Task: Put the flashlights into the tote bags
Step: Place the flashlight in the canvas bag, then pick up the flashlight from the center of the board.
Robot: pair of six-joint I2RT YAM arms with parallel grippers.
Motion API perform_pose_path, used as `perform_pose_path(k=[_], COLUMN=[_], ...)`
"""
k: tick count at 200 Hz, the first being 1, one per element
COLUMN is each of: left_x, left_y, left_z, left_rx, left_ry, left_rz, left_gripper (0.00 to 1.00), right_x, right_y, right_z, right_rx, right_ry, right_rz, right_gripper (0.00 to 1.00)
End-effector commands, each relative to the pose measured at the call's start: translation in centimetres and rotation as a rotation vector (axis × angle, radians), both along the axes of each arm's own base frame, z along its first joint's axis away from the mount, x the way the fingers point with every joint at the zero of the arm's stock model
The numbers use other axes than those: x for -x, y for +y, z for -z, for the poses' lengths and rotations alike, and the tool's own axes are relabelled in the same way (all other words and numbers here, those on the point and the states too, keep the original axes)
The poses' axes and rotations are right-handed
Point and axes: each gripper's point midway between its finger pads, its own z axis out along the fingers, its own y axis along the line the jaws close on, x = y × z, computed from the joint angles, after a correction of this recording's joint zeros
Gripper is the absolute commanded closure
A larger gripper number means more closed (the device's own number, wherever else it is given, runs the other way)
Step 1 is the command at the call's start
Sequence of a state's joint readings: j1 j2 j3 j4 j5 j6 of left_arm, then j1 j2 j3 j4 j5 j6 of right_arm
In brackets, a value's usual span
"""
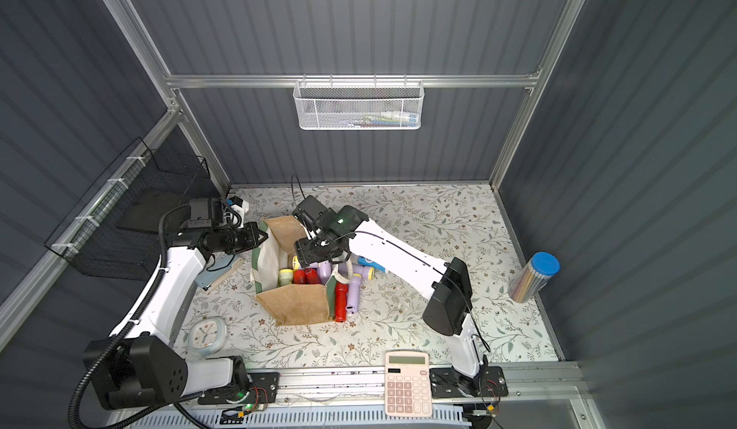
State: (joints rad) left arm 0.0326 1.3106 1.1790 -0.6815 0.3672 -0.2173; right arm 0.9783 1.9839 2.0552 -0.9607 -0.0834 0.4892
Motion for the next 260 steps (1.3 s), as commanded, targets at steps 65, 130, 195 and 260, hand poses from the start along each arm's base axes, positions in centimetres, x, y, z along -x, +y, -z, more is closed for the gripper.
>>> perform_pose_path(k=[65,130,195,260], left_x=[0.5,0.1,-0.7,-0.3], left_y=[2.0,2.0,1.9,1.8], left_z=[-1.3,-1.6,-2.3,-2.4], left_rx=[-0.113,-0.102,-0.08,-0.076], left_ry=[-0.012,-0.008,-0.01,-0.012], left_rz=[-0.059,-0.067,-0.077,-0.073], left_gripper=[1.0,1.0,1.0,1.0], right_x=[-0.8,1.0,2.9,3.6], right_y=[-6.2,-13.5,-11.1,-11.0], right_z=[-6.0,-1.3,7.0,13.1], right_rx=[-0.175,-0.181,-0.196,-0.025], right_ry=[-0.109,-0.018,0.181,0.29], right_rz=[0.159,0.361,0.335,0.33], right_gripper=[0.34,0.37,0.43,0.45])
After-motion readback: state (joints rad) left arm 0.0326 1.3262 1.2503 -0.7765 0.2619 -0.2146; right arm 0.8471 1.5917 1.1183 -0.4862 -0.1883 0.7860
